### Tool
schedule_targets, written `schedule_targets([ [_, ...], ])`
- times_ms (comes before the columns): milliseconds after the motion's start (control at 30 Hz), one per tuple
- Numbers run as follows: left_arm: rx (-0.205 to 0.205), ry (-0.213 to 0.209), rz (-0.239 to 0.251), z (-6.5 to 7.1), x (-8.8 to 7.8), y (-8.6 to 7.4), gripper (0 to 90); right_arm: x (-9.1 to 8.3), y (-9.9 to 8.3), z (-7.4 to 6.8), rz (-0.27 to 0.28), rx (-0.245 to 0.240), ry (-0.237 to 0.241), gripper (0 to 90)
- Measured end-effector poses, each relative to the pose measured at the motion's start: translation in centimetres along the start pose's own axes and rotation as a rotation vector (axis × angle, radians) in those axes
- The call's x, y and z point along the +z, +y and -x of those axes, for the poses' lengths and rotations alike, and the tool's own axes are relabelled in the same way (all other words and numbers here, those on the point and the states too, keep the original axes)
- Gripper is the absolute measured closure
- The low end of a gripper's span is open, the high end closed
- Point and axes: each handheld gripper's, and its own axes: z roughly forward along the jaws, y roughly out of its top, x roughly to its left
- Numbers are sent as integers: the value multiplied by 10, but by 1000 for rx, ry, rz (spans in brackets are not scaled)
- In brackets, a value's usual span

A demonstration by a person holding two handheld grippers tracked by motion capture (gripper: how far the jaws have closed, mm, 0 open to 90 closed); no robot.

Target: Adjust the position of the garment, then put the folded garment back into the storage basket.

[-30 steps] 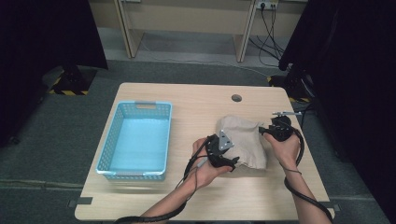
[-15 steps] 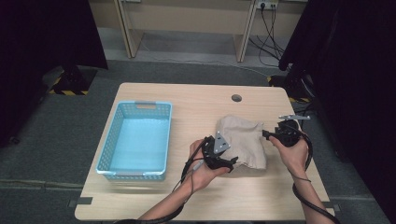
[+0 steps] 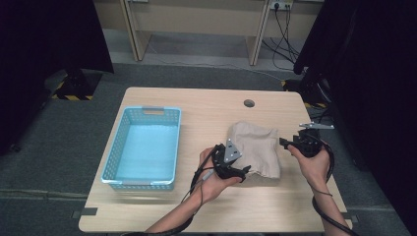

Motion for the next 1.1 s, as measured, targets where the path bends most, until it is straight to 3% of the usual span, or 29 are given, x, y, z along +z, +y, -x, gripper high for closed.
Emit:
schedule_targets([
  [367, 5, -6, -7, 1, 1, -1, 173, 1, -1, 0, 2, 0, 8, 378],
  [833, 11, -24, -58, 2, 13, -4, 170, 4, 7, -6, -7, -1, 25, 376],
  [1100, 34, -41, -93, 10, 18, -9, 166, 8, 14, -8, -37, 14, 14, 373],
])
